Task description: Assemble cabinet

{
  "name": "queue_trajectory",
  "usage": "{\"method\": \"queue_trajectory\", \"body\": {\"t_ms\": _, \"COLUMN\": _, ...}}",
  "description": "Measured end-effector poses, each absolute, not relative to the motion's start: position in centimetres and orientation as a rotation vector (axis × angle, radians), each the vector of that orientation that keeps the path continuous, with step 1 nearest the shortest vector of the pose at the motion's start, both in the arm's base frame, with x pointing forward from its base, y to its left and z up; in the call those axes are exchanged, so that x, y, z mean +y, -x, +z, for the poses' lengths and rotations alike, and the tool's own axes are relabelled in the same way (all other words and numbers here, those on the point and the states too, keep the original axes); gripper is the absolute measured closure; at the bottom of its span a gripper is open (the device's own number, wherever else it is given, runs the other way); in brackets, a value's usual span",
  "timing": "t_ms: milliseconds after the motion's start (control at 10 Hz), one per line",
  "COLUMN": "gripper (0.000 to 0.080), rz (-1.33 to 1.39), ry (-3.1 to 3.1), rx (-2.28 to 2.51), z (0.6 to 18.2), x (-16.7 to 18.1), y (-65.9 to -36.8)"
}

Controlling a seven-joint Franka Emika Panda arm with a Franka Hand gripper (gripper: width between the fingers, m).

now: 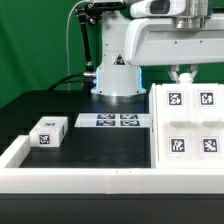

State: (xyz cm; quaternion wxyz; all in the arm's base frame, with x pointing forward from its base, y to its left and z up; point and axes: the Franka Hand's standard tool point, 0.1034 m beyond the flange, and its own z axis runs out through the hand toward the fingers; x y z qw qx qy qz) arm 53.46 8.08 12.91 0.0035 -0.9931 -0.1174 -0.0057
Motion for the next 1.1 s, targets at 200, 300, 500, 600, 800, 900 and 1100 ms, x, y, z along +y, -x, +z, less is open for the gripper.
{"method": "queue_trajectory", "body": {"t_ms": 200, "gripper": 0.0798, "rz": -0.012, "ry": 3.113, "rx": -0.372, "z": 12.9, "x": 8.2, "y": -54.1}}
{"method": "queue_trajectory", "body": {"t_ms": 300, "gripper": 0.0798, "rz": 0.003, "ry": 3.113, "rx": -0.372, "z": 12.9, "x": 8.2, "y": -54.0}}
{"method": "queue_trajectory", "body": {"t_ms": 500, "gripper": 0.0798, "rz": 0.029, "ry": 3.113, "rx": -0.374, "z": 12.8, "x": 8.2, "y": -54.0}}
{"method": "queue_trajectory", "body": {"t_ms": 600, "gripper": 0.0798, "rz": 0.03, "ry": 3.113, "rx": -0.374, "z": 12.8, "x": 8.2, "y": -53.9}}
{"method": "queue_trajectory", "body": {"t_ms": 800, "gripper": 0.0798, "rz": 0.042, "ry": 3.113, "rx": -0.376, "z": 12.4, "x": 7.9, "y": -52.9}}
{"method": "queue_trajectory", "body": {"t_ms": 900, "gripper": 0.0798, "rz": 0.035, "ry": 3.113, "rx": -0.375, "z": 12.8, "x": 7.8, "y": -52.8}}
{"method": "queue_trajectory", "body": {"t_ms": 1100, "gripper": 0.0798, "rz": 0.091, "ry": 3.112, "rx": -0.381, "z": 14.3, "x": 8.1, "y": -53.7}}
